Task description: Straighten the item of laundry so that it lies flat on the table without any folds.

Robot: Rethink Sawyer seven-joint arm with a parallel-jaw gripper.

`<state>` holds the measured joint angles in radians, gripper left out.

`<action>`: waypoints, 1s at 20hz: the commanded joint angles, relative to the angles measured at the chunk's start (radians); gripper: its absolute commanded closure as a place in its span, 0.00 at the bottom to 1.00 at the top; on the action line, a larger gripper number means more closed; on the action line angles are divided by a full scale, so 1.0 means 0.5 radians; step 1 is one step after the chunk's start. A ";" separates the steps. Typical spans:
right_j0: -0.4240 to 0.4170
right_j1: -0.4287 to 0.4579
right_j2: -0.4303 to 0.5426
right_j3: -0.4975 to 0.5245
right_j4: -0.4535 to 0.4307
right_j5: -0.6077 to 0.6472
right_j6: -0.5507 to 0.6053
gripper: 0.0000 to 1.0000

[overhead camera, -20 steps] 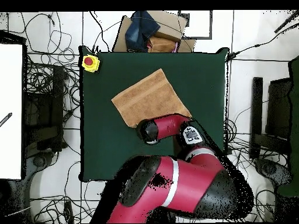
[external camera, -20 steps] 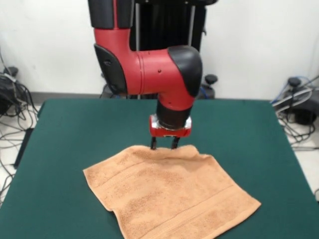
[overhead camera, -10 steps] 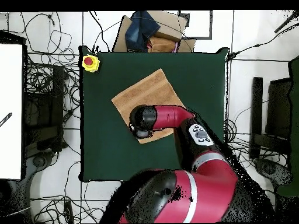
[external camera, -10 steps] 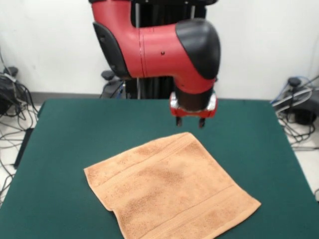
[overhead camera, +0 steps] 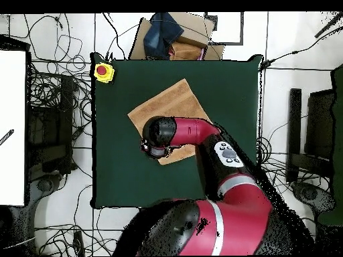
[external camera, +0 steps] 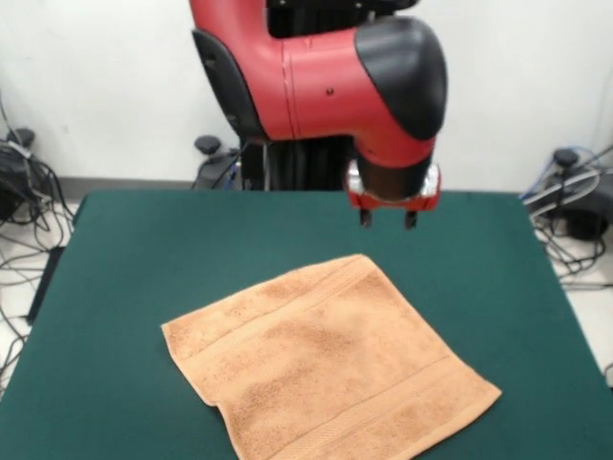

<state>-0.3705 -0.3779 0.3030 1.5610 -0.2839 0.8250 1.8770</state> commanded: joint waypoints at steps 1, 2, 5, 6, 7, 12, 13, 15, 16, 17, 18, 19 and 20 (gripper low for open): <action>0.170 0.499 -0.098 -0.353 -0.263 -0.439 0.110 0.00; 0.209 0.531 -0.152 -0.382 -0.285 -0.532 0.202 0.00; 0.352 0.680 -0.345 -0.573 -0.352 -0.789 0.470 0.00; 0.376 0.762 -0.390 -0.658 -0.322 -0.838 0.525 0.00; 0.418 0.821 -0.450 -0.732 -0.309 -0.891 0.565 0.00; 0.540 1.013 -0.640 -0.915 -0.164 -1.070 0.592 0.00; 0.544 1.024 -0.646 -0.912 -0.138 -1.087 0.581 0.00; 0.544 1.033 -0.648 -0.905 -0.106 -1.096 0.548 0.00; 0.530 1.040 -0.632 -0.908 -0.090 -1.067 0.511 0.00; 0.516 1.052 -0.615 -0.922 -0.069 -1.020 0.469 0.00; 0.508 1.056 -0.601 -0.924 -0.049 -0.964 0.429 0.00; 0.506 1.055 -0.593 -0.923 -0.041 -0.920 0.395 0.00; 0.480 1.051 -0.562 -0.909 -0.031 -0.882 0.348 0.00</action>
<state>-0.0933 -0.0739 0.0619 1.2570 -0.3040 0.4942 1.8840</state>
